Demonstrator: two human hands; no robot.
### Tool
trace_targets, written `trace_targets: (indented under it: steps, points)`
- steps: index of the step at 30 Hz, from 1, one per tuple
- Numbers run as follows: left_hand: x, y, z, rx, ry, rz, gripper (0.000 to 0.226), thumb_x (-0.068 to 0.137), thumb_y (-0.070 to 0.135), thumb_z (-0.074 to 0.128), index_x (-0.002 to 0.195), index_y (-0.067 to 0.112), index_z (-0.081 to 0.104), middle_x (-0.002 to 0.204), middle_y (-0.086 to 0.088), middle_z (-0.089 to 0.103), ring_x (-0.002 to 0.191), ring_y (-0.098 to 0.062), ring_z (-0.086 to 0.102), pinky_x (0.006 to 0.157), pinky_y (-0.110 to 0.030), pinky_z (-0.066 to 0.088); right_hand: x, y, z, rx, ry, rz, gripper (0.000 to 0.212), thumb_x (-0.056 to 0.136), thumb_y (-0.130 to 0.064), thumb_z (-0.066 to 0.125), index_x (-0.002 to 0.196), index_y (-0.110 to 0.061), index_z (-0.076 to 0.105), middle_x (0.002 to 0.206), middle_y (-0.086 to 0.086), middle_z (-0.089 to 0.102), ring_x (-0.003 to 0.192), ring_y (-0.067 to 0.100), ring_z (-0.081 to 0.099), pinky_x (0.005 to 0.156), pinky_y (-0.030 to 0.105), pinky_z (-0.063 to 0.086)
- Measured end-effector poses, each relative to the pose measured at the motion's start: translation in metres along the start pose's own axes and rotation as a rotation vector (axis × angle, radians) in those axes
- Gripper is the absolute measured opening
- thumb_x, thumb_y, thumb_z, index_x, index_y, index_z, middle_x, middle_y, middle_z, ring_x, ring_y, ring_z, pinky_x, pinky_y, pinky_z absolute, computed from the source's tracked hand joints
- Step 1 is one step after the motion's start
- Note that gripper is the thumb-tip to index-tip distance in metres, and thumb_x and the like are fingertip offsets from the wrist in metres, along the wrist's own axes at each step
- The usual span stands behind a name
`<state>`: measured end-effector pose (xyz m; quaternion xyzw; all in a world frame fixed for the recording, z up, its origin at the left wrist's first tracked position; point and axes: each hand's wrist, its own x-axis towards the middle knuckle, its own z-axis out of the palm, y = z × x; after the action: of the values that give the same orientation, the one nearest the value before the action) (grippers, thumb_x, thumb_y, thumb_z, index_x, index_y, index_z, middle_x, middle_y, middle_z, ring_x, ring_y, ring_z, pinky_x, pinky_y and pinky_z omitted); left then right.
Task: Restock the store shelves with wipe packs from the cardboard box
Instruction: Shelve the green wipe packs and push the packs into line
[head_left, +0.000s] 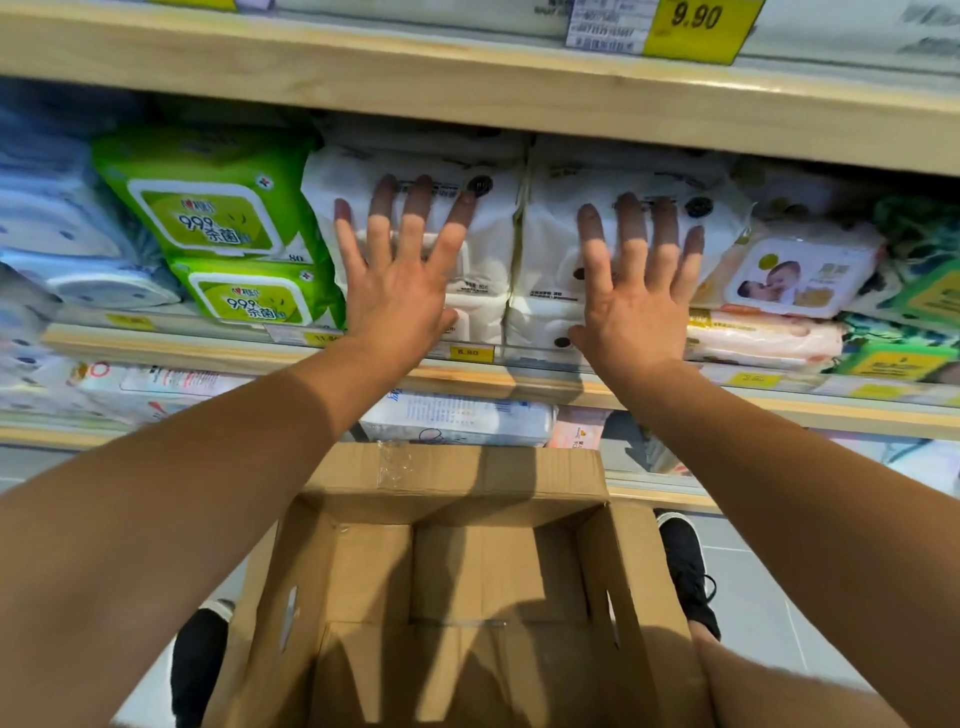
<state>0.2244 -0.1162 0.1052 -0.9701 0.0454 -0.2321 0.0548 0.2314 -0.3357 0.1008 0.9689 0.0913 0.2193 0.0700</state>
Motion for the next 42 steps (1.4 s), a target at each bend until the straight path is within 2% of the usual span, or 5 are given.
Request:
trace_targets:
  steps: [16, 26, 33, 38, 42]
  points:
    - [0.01, -0.001, 0.008, 0.039, -0.016, -0.03, 0.12, 0.07, 0.058, 0.071, 0.146, 0.034, -0.017, 0.157, -0.015, 0.004, 0.143, -0.044, -0.003, 0.105, -0.067, -0.011, 0.013, 0.011, 0.009, 0.015, 0.023, -0.056, 0.129, 0.064, -0.045, 0.085, 0.152, -0.029, -0.008, 0.157, 0.004, -0.005, 0.143, 0.034, -0.01, 0.105, 0.048, -0.031]
    - [0.012, 0.004, -0.009, 0.035, -0.055, -0.027, 0.114, 0.069, 0.08, 0.049, 0.145, 0.036, -0.024, 0.16, -0.012, -0.006, 0.143, -0.042, -0.011, 0.109, -0.068, -0.007, 0.012, 0.004, -0.009, -0.018, -0.12, -0.03, 0.128, 0.075, -0.065, 0.066, 0.142, -0.03, -0.037, 0.158, 0.008, -0.025, 0.142, 0.04, -0.025, 0.107, 0.056, -0.023]
    - [0.01, 0.0, -0.035, -0.027, -0.148, 0.008, 0.1, 0.074, 0.079, 0.044, 0.149, 0.037, -0.009, 0.16, -0.009, 0.002, 0.146, -0.036, -0.005, 0.111, -0.065, -0.002, 0.008, 0.01, -0.037, 0.019, -0.16, -0.072, 0.118, 0.074, -0.069, 0.063, 0.151, -0.031, -0.018, 0.162, 0.008, -0.008, 0.146, 0.039, -0.01, 0.114, 0.056, -0.011]
    - [0.001, 0.016, -0.07, -0.073, -0.148, 0.037, 0.081, 0.082, 0.067, 0.047, 0.146, 0.024, 0.022, 0.144, -0.009, 0.037, 0.135, -0.034, 0.026, 0.113, -0.06, 0.009, -0.014, 0.025, -0.068, 0.083, -0.11, -0.081, 0.099, 0.077, -0.057, 0.067, 0.152, -0.028, 0.009, 0.152, 0.01, 0.023, 0.14, 0.038, 0.018, 0.118, 0.054, 0.007]
    - [-0.009, 0.052, -0.085, -0.161, -0.162, 0.139, 0.081, 0.086, 0.061, 0.049, 0.15, 0.026, 0.015, 0.156, -0.006, 0.022, 0.142, -0.031, 0.017, 0.116, -0.054, 0.01, -0.049, 0.057, -0.074, 0.162, -0.134, -0.051, 0.094, 0.081, -0.05, 0.065, 0.153, -0.027, 0.01, 0.159, 0.007, 0.017, 0.146, 0.033, 0.01, 0.119, 0.049, 0.011]
